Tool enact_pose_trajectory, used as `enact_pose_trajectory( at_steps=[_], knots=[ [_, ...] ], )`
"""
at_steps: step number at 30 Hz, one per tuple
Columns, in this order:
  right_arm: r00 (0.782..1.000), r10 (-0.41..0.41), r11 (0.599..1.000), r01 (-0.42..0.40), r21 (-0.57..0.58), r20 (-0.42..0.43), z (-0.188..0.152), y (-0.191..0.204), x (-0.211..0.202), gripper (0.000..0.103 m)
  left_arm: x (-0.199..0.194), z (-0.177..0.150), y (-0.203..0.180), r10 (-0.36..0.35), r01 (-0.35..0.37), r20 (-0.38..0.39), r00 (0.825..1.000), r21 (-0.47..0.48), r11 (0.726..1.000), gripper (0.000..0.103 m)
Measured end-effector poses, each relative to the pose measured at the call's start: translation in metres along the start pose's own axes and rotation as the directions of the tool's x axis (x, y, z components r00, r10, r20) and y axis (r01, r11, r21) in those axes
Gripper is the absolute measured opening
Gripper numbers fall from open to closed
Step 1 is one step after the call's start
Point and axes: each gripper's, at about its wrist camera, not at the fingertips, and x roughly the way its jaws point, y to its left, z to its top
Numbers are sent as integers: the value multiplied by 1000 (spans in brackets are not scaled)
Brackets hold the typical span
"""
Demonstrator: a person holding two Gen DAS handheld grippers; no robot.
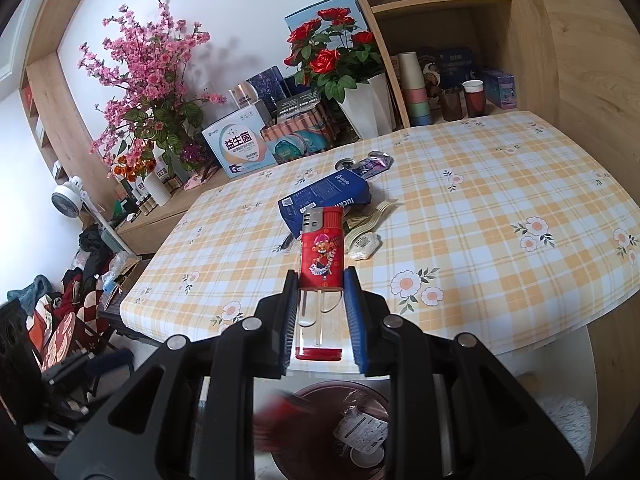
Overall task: Collect trash
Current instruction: 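Open the left tool to drop the can while the right tool holds the lighter, then lower the lighter into the bin and open the right tool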
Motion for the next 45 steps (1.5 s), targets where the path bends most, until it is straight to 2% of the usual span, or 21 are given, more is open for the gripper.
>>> enact_pose_trajectory(
  at_steps=[3, 6, 11, 16, 22, 36, 45],
  knots=[
    [1000, -5, 1000, 5, -14, 2, 1, 1, 0, 26, -10, 4, 9, 72, -71, 45, 996, -23, 997, 92],
    [1000, -11, 1000, 12, -20, 4, 1, 1, -1, 26, -20, 7, 19, 155, -151, 83, 984, -53, 987, 97],
    [1000, -9, 999, 8, -36, -12, -2, 4, 1, 26, -34, 5, 34, 271, -261, 136, 953, -91, 961, 97],
    [999, 0, 998, -2, -70, -34, -8, 13, 2, 26, -45, 4, 52, 333, -311, 157, 930, -150, 938, 97],
    [997, 24, 995, -31, -98, -71, -23, 24, 4, 26, -52, 0, 63, 372, -343, 153, 915, -190, 920, 97],
    [989, 44, 985, -67, -160, -141, -50, 45, 3, 26, -60, -10, 70, 390, -350, 144, 909, -241, 905, 97],
    [986, 41, 981, -70, -178, -163, -59, 49, 0, 26, -71, -13, 76, 412, -362, 152, 898, -275, 891, 97]
  ],
)
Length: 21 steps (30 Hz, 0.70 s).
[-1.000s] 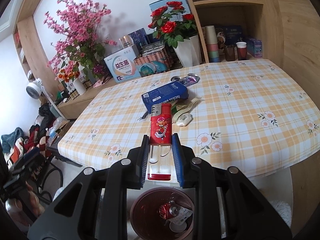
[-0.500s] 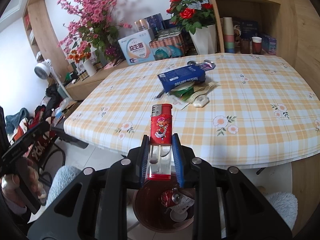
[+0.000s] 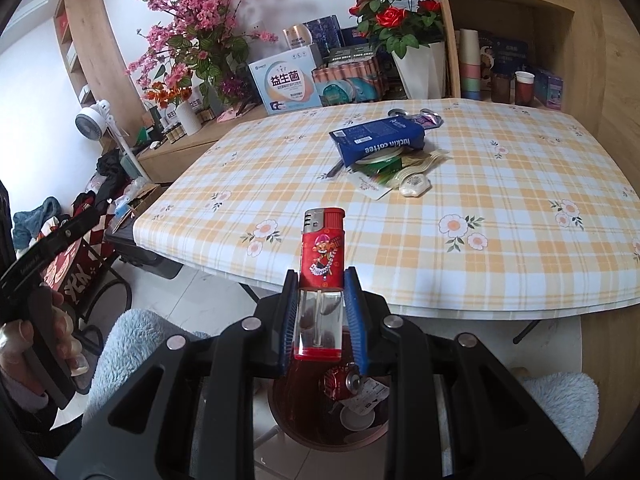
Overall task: Collect trash
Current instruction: 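Lower the lighter into the bin and open the right tool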
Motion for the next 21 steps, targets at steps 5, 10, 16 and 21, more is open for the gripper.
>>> enact_pose_trajectory(
  at_steps=[5, 10, 16, 21],
  knots=[
    [1000, 5, 1000, -5, -7, -12, -4, 3, 1, 27, -1, 0, 1, -3, 3, -1, 1000, -14, 1000, 97],
    [999, 15, 1000, -15, -19, -32, -6, 7, 4, 28, -1, -1, 0, 0, 0, 0, 1000, -6, 1000, 97],
    [1000, 11, 1000, -11, -12, -28, -6, 5, 5, 39, 0, -3, 0, 5, -5, -3, 1000, -9, 1000, 97],
    [1000, -6, 1000, 6, 1, -20, -6, 1, 5, 62, 3, -5, 1, 10, -10, -14, 1000, -11, 1000, 97]
  ],
)
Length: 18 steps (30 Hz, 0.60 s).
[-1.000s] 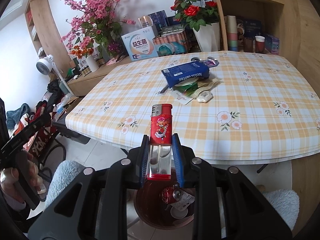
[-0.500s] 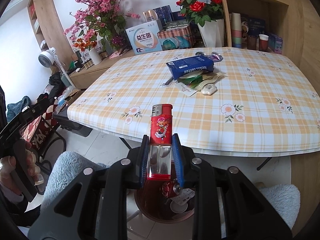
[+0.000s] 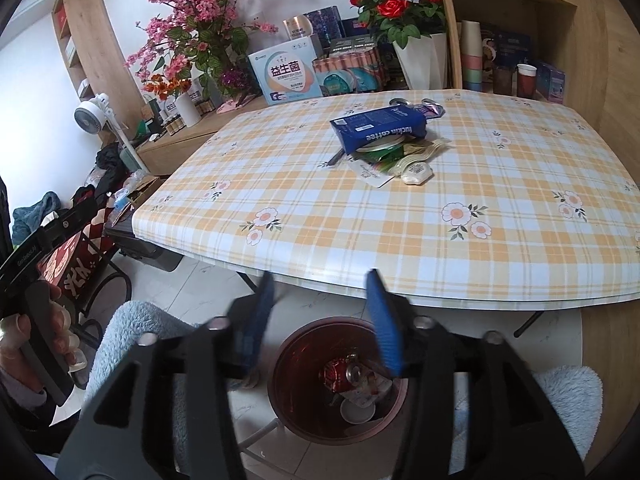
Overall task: Collect trash
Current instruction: 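Lower the lighter into the bin and open the right tool, then move both tools back up over the table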
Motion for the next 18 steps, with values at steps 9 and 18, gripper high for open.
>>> enact_pose_trajectory(
  at_steps=[9, 18],
  knots=[
    [990, -125, 992, 123, 27, 63, 14, -25, -8, 97, 4, -1, 1, 9, -9, -6, 1000, 8, 1000, 97],
    [971, -222, 974, 216, 72, 90, 33, -62, -12, 97, 13, 5, 3, 38, -37, -4, 999, 31, 999, 97]
  ],
)
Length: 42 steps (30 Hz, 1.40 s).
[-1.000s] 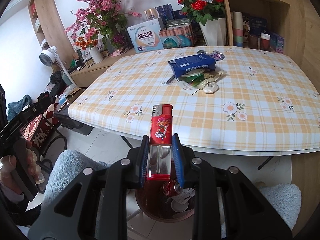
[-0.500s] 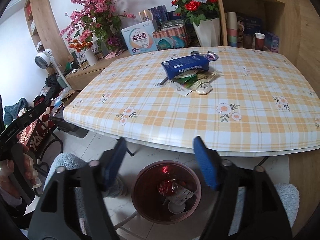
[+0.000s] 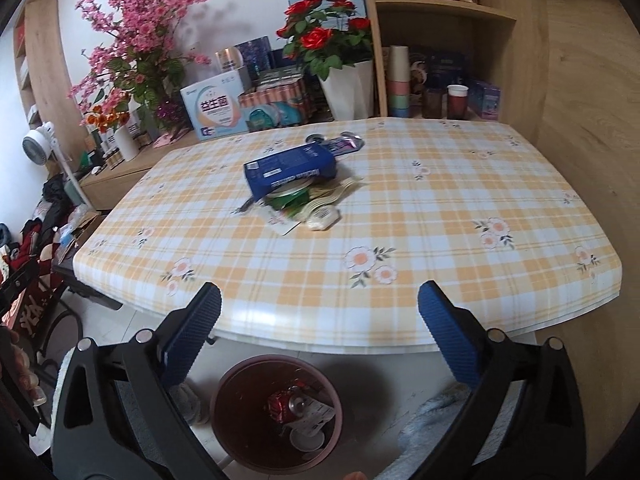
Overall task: Collect trash
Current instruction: 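Move both tools back up over the table, then grasp the blue luckin coffee bag with the left tool and lift it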
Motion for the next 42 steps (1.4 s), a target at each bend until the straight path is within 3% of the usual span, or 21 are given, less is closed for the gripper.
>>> enact_pose_trajectory(
  at_steps=[12, 21, 30, 37, 42],
  knots=[
    [999, -30, 999, 30, 15, -13, 17, -28, 28, 97, 34, 19, -24, -6, 8, -20, 1000, 82, 997, 97],
    [999, -38, 999, 38, -1, -30, 36, -44, 63, 97, 95, 46, -89, -90, 92, -19, 996, 239, 967, 97],
    [996, -68, 998, 68, 12, -50, 64, -69, 107, 97, 197, 65, -168, -178, 202, -95, 979, 420, 885, 97],
    [995, -70, 998, 70, -1, -78, 75, -78, 137, 97, 270, 63, -219, -182, 244, -164, 970, 582, 776, 97],
    [994, -60, 998, 62, 13, -94, 78, -82, 148, 97, 319, 62, -228, -171, 296, -264, 949, 562, 773, 92]
  ],
)
